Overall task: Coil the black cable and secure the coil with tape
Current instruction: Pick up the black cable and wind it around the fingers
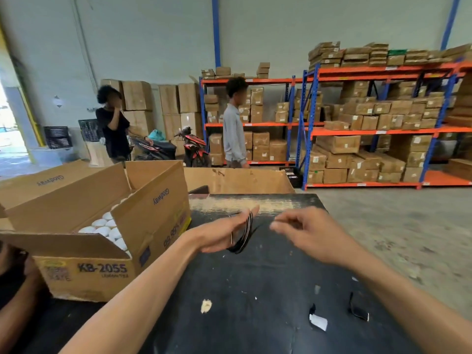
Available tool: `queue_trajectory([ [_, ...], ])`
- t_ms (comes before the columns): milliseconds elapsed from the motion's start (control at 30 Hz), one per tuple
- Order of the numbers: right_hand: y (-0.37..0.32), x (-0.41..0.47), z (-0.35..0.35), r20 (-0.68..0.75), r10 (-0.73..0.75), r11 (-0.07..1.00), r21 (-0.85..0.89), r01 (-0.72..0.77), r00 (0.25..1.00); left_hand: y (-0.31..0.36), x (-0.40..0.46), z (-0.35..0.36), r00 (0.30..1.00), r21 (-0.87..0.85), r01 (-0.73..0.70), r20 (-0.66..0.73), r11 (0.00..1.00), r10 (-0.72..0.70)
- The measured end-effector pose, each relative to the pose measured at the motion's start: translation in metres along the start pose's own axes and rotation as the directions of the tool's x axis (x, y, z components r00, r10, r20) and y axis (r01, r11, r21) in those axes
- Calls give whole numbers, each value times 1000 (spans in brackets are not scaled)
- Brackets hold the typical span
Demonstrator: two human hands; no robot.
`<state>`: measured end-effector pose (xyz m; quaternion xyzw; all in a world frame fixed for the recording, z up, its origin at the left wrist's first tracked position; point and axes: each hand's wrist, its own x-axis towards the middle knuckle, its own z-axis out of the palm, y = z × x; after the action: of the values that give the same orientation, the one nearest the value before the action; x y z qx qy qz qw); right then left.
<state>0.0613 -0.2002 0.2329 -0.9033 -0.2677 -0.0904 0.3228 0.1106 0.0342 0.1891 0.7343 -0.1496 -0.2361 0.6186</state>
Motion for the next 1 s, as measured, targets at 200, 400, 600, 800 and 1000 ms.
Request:
queue_trajectory([
  [200,-3,20,-29,-99,1,994,106,9,995,-11,2,22,985,-156,87,163,984,-61],
  [400,-3,22,-7,-110,36,965,264,-5,993,1,1,28,955,68,58,288,996,-75],
  [600,18,24,4,-391,192,967,233,-105,900,8,2,23,973,160,2,226,987,-39],
  [800,62,22,25,-313,260,929,338,-149,914,45,-7,16,968,-27,-108,227,994,111],
  [1000,68,12,46,-58,-61,965,251,74,996,75,-14,19,919,-251,-152,321,956,231],
])
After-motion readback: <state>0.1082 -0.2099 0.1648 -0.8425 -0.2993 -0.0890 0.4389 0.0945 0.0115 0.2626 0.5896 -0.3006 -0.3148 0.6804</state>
